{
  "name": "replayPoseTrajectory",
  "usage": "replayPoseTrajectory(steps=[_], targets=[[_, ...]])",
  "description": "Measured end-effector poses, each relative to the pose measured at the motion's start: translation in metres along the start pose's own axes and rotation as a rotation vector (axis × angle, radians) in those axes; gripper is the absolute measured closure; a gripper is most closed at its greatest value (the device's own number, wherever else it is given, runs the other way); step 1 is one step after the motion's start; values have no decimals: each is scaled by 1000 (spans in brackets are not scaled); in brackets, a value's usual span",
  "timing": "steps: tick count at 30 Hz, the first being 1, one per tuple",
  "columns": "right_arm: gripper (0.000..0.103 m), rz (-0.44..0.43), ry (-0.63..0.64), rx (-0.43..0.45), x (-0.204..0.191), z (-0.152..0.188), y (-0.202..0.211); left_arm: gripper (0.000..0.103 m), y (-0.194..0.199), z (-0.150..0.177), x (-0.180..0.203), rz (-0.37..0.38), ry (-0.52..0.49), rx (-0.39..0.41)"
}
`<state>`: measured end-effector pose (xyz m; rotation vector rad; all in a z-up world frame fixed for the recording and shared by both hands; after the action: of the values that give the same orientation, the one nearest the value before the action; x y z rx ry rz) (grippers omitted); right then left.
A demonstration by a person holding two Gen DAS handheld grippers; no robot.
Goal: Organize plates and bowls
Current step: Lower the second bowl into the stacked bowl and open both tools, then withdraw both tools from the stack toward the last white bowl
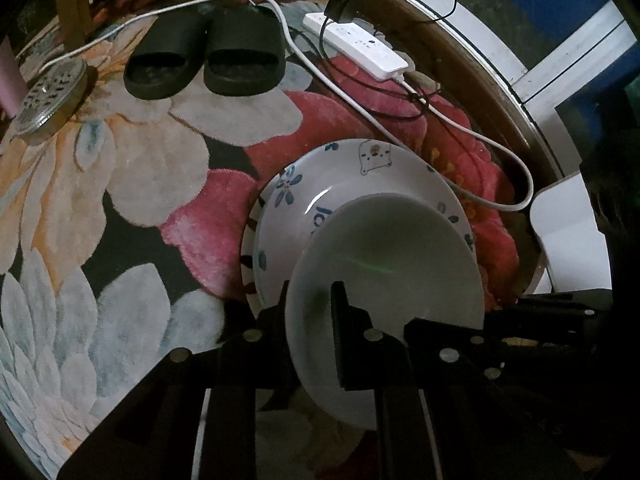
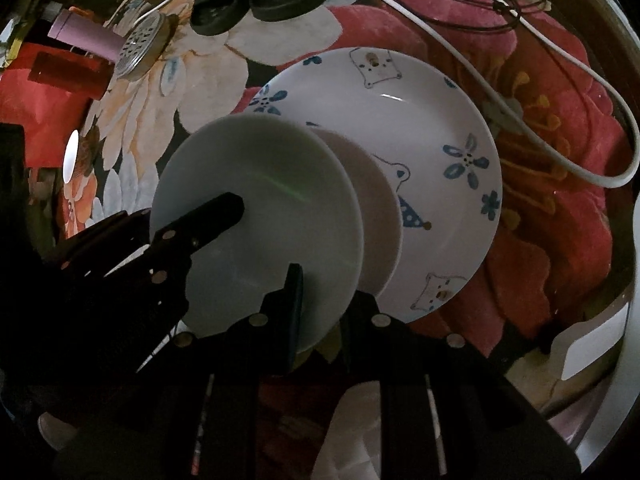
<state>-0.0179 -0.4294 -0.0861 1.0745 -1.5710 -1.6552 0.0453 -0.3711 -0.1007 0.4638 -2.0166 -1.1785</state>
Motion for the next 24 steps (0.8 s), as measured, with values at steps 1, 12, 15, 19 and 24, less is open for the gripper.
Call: replayPoseTrajectory(steps=[1, 12, 15, 19, 24], targets=[[86, -3, -7, 2, 1, -1, 0, 87, -1, -1, 0, 6, 5, 0], [83, 10, -50, 24, 13, -8, 1, 28, 17, -10, -4, 48, 24, 56], [82, 14, -52, 13, 13, -8, 3, 21, 19, -11, -11, 34, 35, 54], [62, 4, -52, 22, 10, -9, 12, 6, 24, -12, -27, 11, 66, 73], [33, 19, -41, 51, 7, -12, 24, 4, 29, -12, -45, -11, 103, 79]])
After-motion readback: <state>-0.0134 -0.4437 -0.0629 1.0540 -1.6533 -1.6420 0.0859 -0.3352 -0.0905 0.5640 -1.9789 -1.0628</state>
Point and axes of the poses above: each gripper's, at about its wrist camera, not at the fingertips, and y roughly against the way its jaws point, x to its right, z to its underside, the point moved 6 cm from there along -y, roughly the way its jaws point, and after that the axes turned 6 degrees about z, right-handed, at the moved point
